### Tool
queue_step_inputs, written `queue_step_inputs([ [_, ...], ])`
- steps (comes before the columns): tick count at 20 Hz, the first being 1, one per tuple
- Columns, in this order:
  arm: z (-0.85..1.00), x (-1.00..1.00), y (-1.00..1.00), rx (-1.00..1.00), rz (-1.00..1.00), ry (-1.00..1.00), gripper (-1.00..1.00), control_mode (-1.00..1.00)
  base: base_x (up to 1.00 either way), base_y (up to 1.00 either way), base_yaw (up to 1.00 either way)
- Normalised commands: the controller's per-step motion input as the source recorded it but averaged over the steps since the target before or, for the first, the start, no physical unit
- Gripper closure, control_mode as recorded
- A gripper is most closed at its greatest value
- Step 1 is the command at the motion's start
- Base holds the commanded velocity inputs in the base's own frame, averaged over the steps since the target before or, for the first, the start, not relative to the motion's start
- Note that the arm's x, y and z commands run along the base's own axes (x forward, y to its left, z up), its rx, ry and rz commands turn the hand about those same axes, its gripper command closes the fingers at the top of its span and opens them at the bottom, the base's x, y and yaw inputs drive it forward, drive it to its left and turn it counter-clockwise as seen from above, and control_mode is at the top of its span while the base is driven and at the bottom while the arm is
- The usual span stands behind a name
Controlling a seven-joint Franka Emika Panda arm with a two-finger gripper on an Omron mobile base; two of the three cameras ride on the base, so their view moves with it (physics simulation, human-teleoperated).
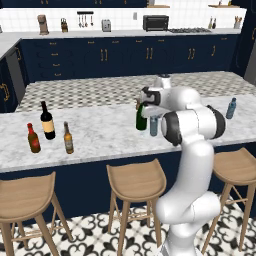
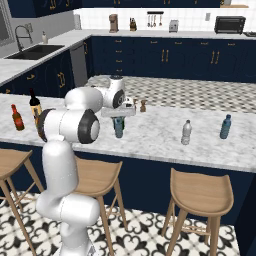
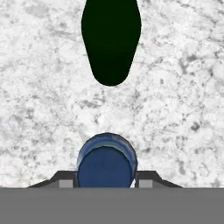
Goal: Move the plastic bottles in the middle to the plastics group, and the glass bottles in the middle to the glass group.
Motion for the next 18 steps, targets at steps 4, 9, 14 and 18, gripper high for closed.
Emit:
queue_step_inputs([
  [4, 0.35, -0.49, -0.77, 0.0, 0.0, 0.0, 1.0, -1.0, 0.0, 0.0, 0.0],
  [9, 0.25, -0.35, -0.9, 0.0, 0.0, 0.0, 1.0, -1.0, 0.0, 0.0, 0.0],
  [14, 0.04, -0.2, -0.94, -0.05, -0.09, -0.04, 1.0, -1.0, 0.0, 0.0, 0.0],
  [18, 0.0, 0.04, -0.84, -0.08, -0.19, 0.0, 1.0, -1.0, 0.0, 0.0, 0.0],
])
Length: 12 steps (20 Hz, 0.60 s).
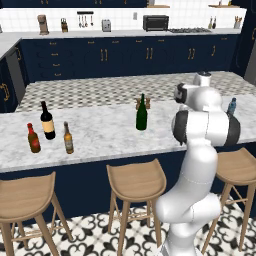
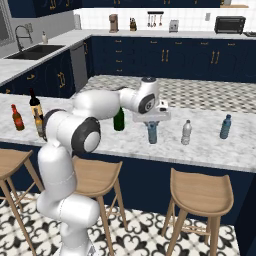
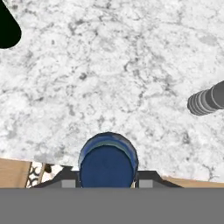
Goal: Move the plastic bottles in the middle to the plastics group, and the glass bottles in the middle to the glass group.
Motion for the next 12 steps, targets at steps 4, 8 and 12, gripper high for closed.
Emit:
queue_step_inputs([
  [4, 0.0, 0.22, -0.76, -0.05, -0.21, 0.0, 1.0, -1.0, 0.0, 0.0, 0.0],
  [8, 0.0, 0.31, -0.66, -0.03, -0.17, 0.0, 1.0, -1.0, 0.0, 0.0, 0.0],
  [12, -0.1, 0.22, -0.43, 0.0, -0.09, 0.0, 1.0, -1.0, 0.0, 0.0, 0.0],
])
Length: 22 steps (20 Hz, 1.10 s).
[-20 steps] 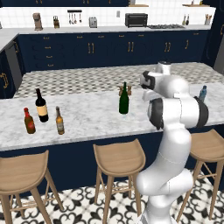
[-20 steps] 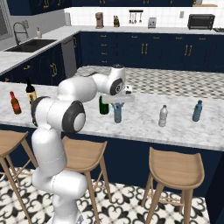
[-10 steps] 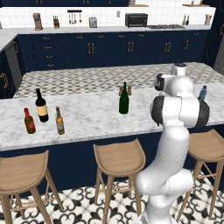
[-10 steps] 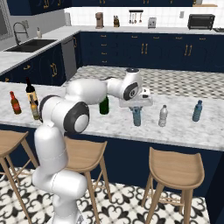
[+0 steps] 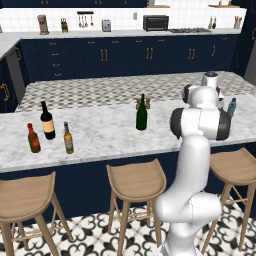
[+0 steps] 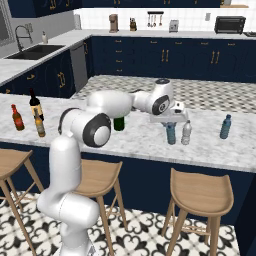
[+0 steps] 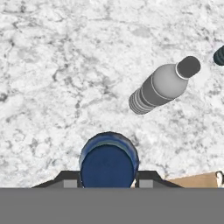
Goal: Move the plastic bottles in the middle to the plastics group, and the glass bottles in the middle to the glass group.
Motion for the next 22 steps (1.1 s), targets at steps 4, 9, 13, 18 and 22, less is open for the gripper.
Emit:
queue_step_inputs([
  [4, -0.16, 0.28, -0.27, 0.0, -0.02, 0.0, 1.0, -1.0, 0.0, 0.0, 0.0],
  [9, -0.28, 0.21, -0.18, 0.01, 0.0, 0.0, 1.0, -1.0, 0.0, 0.0, 0.0],
  [13, -0.36, 0.11, -0.11, 0.05, 0.0, 0.0, 1.0, -1.0, 0.0, 0.0, 0.0],
  [18, -0.38, 0.07, -0.1, 0.06, 0.0, 0.03, 1.0, -1.0, 0.0, 0.0, 0.0],
  [22, -0.38, 0.06, -0.12, 0.04, 0.0, 0.03, 1.0, -1.0, 0.0, 0.0, 0.0],
])
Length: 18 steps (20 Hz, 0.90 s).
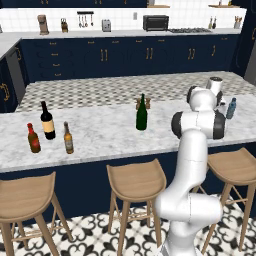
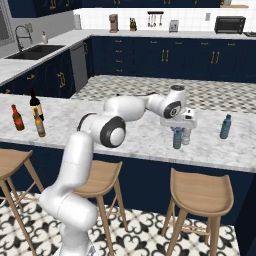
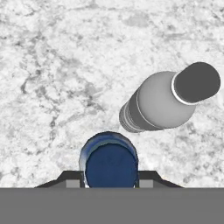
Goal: Move the plastic bottles in the middle to the plastics group, and the glass bottles in the middle to the glass group.
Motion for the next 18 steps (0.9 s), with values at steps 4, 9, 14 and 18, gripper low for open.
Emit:
queue_step_inputs([
  [4, -0.47, -0.03, -0.02, 0.01, 0.0, 0.0, 1.0, -1.0, 0.0, 0.0, 0.0],
  [9, -0.48, -0.11, 0.11, 0.0, 0.0, 0.03, -1.0, -1.0, 0.0, 0.0, 0.0],
  [14, -0.04, 0.0, 0.0, 0.0, 0.0, 0.0, -1.0, -1.0, 0.0, 0.0, 0.0],
  [18, 0.13, 0.0, 0.0, 0.0, 0.0, -0.01, -1.0, -1.0, 0.0, 0.0, 0.0],
])
